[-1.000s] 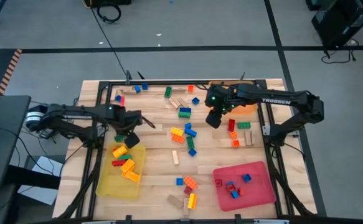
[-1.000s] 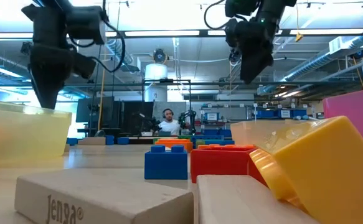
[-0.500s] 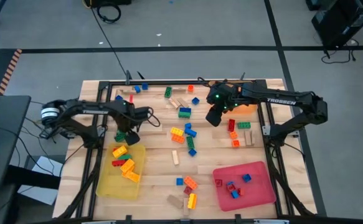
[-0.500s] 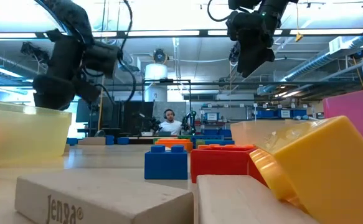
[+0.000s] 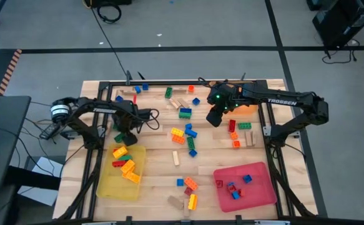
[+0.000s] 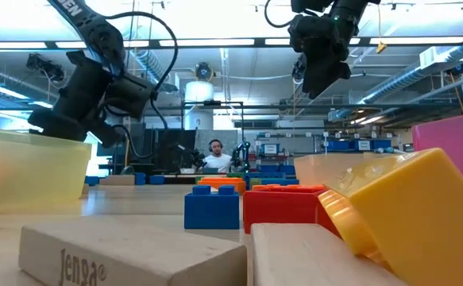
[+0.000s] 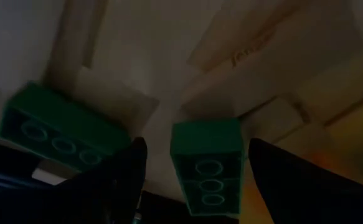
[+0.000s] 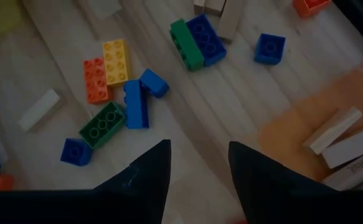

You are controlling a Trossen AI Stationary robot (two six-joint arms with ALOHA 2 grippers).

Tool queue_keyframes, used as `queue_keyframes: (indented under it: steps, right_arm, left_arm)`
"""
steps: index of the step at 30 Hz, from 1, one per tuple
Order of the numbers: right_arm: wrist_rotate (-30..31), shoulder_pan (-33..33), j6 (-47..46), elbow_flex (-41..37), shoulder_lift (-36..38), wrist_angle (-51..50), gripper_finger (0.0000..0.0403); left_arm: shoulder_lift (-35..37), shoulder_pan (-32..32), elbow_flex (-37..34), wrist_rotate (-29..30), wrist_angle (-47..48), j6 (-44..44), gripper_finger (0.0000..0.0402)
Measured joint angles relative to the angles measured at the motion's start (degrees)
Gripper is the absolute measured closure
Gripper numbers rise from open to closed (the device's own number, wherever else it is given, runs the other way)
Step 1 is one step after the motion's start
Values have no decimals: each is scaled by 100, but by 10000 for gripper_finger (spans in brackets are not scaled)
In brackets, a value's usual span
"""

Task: Sort blocks by size
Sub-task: Put the large green game piece into the yellow bin

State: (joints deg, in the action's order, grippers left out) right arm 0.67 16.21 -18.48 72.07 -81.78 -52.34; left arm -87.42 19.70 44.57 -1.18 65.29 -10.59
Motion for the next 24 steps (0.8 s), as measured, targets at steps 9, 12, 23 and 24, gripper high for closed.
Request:
queue_keyframes:
  steps: [9, 12, 23, 24]
  right_arm:
    - [0, 0, 2, 0, 0, 2, 227]
    - [0, 0, 7, 0, 0, 16, 229]
    - [-11, 0, 75, 0, 0, 42, 229]
    - [-24, 2, 114, 0, 0, 42, 229]
  left_arm:
    - [7, 0, -274, -127, 12, -39, 138]
    - [7, 0, -274, -95, 10, -39, 180]
    - [367, 17, 73, -69, 114, -242, 261]
    - [445, 17, 160, -69, 150, -330, 261]
